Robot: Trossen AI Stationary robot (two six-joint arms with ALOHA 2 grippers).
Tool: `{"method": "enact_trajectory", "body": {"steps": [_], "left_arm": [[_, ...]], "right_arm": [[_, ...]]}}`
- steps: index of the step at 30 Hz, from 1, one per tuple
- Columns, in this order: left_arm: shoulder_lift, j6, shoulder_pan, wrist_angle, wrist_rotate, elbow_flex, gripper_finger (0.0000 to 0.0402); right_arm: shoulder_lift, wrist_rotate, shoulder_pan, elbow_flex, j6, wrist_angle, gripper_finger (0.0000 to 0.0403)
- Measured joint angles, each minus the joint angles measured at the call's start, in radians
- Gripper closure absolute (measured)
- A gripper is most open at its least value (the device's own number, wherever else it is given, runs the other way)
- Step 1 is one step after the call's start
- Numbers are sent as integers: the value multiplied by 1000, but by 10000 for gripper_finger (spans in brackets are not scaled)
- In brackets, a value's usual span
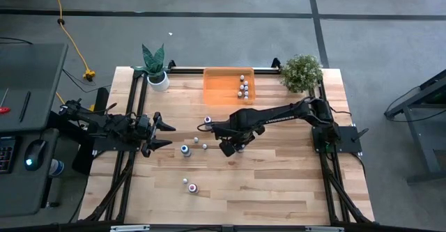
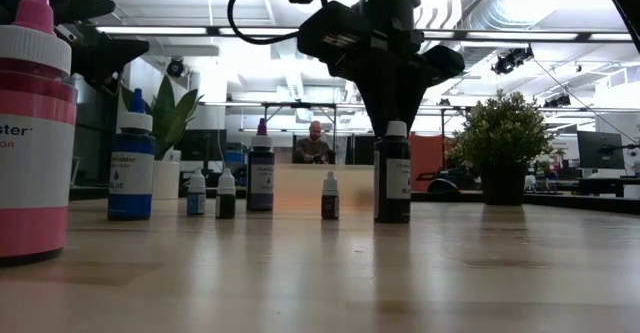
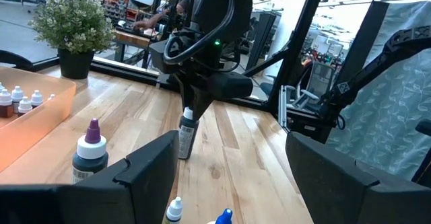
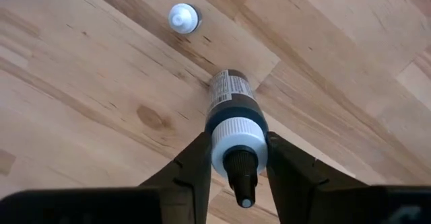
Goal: Pick & Place food coloring
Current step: Put the big black food coloring bottle into the orange bin
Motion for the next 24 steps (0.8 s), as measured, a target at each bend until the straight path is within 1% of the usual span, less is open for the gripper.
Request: {"method": "enact_trajectory", "body": {"steps": [6,15,20,24], "left_arm": [[0,0,0,0,0,0,130],[0,0,0,0,0,0,130],[0,0,0,0,0,0,130],[0,0,0,0,0,0,130]], "right_arm": [[-17,-3,0,-2,0,20,293],[-92,50,10,1,18,25,293],[-170,122,23,1,19,45,293],[-242,234,31,1,11,70,293]]}}
